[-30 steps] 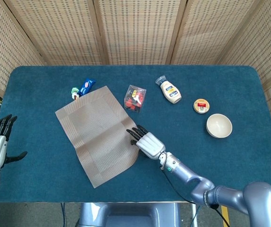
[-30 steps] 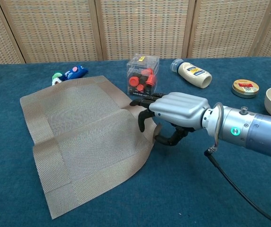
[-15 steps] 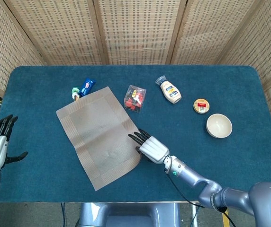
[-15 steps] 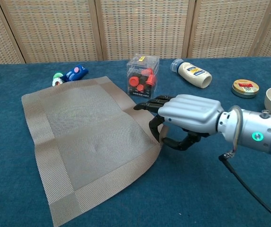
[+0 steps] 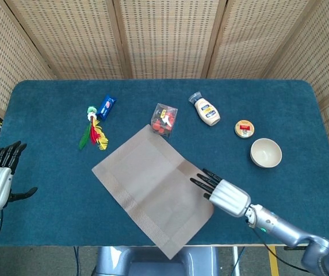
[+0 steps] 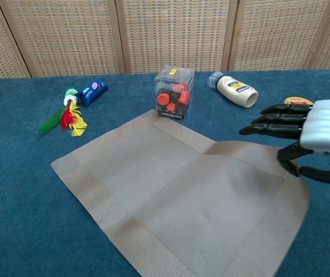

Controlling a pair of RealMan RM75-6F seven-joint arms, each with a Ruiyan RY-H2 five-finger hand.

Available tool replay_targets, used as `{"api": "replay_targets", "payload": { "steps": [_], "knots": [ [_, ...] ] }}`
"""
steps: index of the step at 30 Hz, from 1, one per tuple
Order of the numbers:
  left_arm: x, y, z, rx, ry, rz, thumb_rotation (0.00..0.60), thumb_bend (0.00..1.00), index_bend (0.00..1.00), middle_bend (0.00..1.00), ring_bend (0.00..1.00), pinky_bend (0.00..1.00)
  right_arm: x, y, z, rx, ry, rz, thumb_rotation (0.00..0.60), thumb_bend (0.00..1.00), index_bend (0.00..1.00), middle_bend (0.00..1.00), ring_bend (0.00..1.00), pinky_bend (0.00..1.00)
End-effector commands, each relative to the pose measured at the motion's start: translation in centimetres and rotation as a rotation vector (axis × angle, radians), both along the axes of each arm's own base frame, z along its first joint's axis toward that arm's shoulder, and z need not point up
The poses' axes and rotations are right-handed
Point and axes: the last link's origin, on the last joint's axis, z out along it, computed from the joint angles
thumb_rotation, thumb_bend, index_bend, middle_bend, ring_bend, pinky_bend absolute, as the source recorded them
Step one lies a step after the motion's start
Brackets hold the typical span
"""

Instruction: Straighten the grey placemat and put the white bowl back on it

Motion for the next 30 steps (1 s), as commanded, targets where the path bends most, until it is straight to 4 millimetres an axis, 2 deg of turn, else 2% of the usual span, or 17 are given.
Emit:
{"api": "replay_targets", "payload": {
  "steps": [1,7,14,17,19,20,22,24,27,30],
  "knots": [
    [0.0,0.0,-0.1,-0.004,0.001,-0.001,0.6,0.0,0.0,0.0,0.0,0.0,-1.2,-0.6,2.8,-0.087,0.11,0.064,0.6,0.69,0.71,0.03,0.0,0.0],
    [-0.2,0.2,-0.3,-0.01,0.011,0.01,0.6,0.0,0.0,0.0,0.0,0.0,-0.8,-5.1,4.7,-0.23,0.283,0.219,0.6,0.66,0.71,0.05,0.0,0.0],
    [-0.4,0.5,-0.5,-0.014,0.023,0.025,0.6,0.0,0.0,0.0,0.0,0.0,0.0,-9.8,4.8,-0.321,0.416,0.306,0.6,0.61,0.7,0.06,0.0,0.0],
    [-0.5,0.6,-0.6,-0.017,0.029,0.031,0.6,0.0,0.0,0.0,0.0,0.0,0.5,-11.9,4.6,-0.356,0.464,0.337,0.6,0.56,0.69,0.07,0.0,0.0],
    [-0.6,0.7,-0.6,-0.017,0.031,0.036,0.6,0.0,0.0,0.0,0.0,0.0,0.9,-13.1,4.4,-0.377,0.484,0.359,0.6,0.49,0.68,0.08,0.0,0.0],
    [-0.6,0.8,-0.7,-0.017,0.031,0.037,0.6,0.0,0.0,0.0,0.0,0.0,1.0,-13.5,4.4,-0.386,0.487,0.367,0.6,0.42,0.66,0.07,0.0,0.0],
    [-0.6,0.8,-0.7,-0.017,0.033,0.04,0.6,0.0,0.0,0.0,0.0,0.0,1.2,-14.2,4.5,-0.41,0.493,0.38,0.6,0.26,0.54,0.04,0.0,0.0],
    [-0.7,0.9,-0.7,-0.019,0.033,0.043,0.6,0.0,0.0,0.0,0.0,0.0,1.0,-14.9,5.0,-0.453,0.494,0.383,0.6,0.06,0.28,0.0,0.0,0.0],
    [-0.7,1.0,-0.8,-0.025,0.033,0.043,0.6,0.0,0.0,0.0,0.0,0.0,0.6,-15.1,5.9,-0.522,0.46,0.358,0.6,0.0,0.09,0.0,0.0,0.0],
    [-0.7,1.1,-0.9,-0.031,0.032,0.042,0.6,0.0,0.0,0.0,0.0,0.0,0.2,-14.7,7.3,-0.598,0.392,0.305,0.6,0.0,0.03,0.0,0.0,0.0]
  ]
}}
